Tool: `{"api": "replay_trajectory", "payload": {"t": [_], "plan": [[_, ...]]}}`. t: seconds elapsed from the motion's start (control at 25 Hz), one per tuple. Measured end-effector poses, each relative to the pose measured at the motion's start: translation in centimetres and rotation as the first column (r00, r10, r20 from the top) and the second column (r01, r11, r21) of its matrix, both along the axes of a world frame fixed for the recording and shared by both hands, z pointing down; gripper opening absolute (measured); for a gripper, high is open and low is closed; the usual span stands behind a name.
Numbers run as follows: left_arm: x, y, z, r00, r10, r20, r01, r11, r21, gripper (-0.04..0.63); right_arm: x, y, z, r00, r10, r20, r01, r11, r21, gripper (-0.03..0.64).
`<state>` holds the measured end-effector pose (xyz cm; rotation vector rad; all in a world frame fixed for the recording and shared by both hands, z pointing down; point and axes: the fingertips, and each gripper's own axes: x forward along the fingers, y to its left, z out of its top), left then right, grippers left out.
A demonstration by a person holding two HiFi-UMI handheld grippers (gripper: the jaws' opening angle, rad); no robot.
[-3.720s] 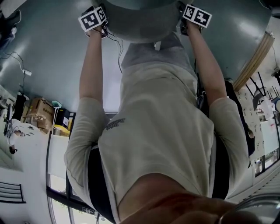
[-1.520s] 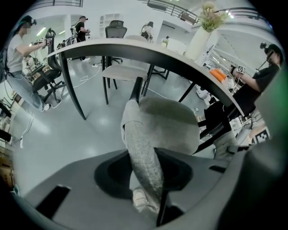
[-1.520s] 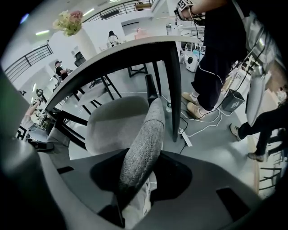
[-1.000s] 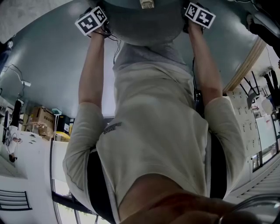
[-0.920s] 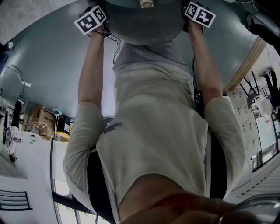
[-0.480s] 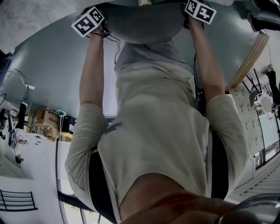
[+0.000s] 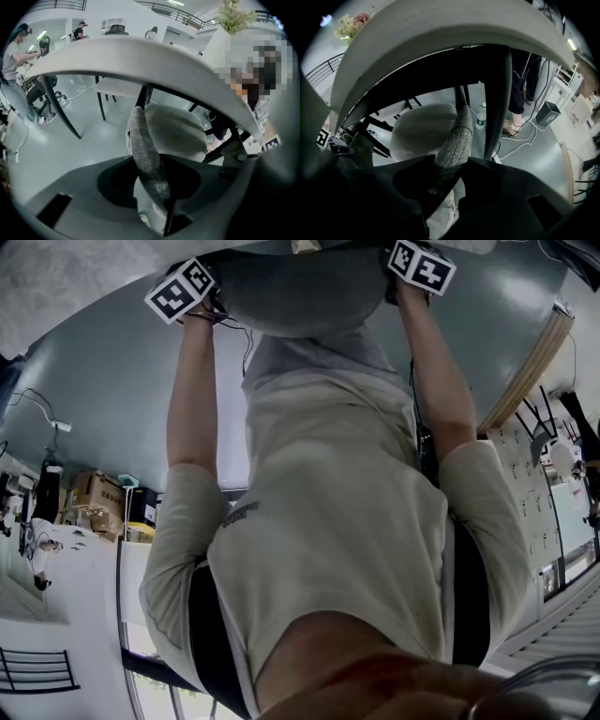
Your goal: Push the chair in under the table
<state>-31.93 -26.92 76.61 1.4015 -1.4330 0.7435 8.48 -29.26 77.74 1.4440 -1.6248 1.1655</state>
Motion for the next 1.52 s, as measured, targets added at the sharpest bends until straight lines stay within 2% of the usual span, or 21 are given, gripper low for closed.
{"api": "replay_trajectory", "payload": {"t": [0.24, 0.52, 0.84, 1.12, 1.16, 1.2, 1.24, 1.52], "plan": [[0.0, 0.2, 0.0, 1.000, 0.006, -0.001, -0.006, 1.000, -0.009, 0.142, -0.2, 0.2, 0.0, 1.000, -0.003, 0.011, 0.003, 1.000, -0.005, 0.177], [0.1, 0.4, 0.1, 1.000, -0.001, -0.016, 0.001, 1.000, -0.007, 0.167, 0.1, 0.3, 0.0, 0.999, 0.006, 0.031, -0.006, 1.000, -0.023, 0.219], [-0.5, 0.6, -1.1, 1.000, 0.006, 0.023, -0.006, 1.000, -0.001, 0.184, -0.1, 0.4, -1.2, 1.000, 0.010, 0.030, -0.009, 1.000, -0.020, 0.244], [-0.1, 2.1, -5.1, 1.000, 0.005, 0.027, -0.006, 1.000, 0.015, 0.183, 0.6, 2.3, -4.5, 0.998, -0.004, 0.067, 0.006, 0.999, -0.033, 0.239], [-0.4, 2.2, -5.6, 1.000, -0.007, 0.020, 0.006, 1.000, 0.025, 0.181, 0.3, 2.4, -5.2, 0.997, -0.008, 0.072, 0.010, 0.999, -0.032, 0.231], [-1.0, 2.2, -6.0, 1.000, -0.021, 0.008, 0.021, 0.999, 0.039, 0.181, -0.3, 2.5, -5.9, 0.997, -0.010, 0.080, 0.012, 1.000, -0.028, 0.180], [-1.4, 2.1, -6.3, 0.999, -0.033, -0.005, 0.033, 0.998, 0.054, 0.181, -1.0, 2.4, -6.7, 0.996, -0.016, 0.091, 0.018, 1.000, -0.017, 0.142], [4.6, 2.2, -14.4, 1.000, -0.007, -0.006, 0.007, 0.992, 0.126, 0.162, 1.1, 1.2, -17.0, 0.983, -0.131, 0.125, 0.110, 0.980, 0.166, 0.124]]}}
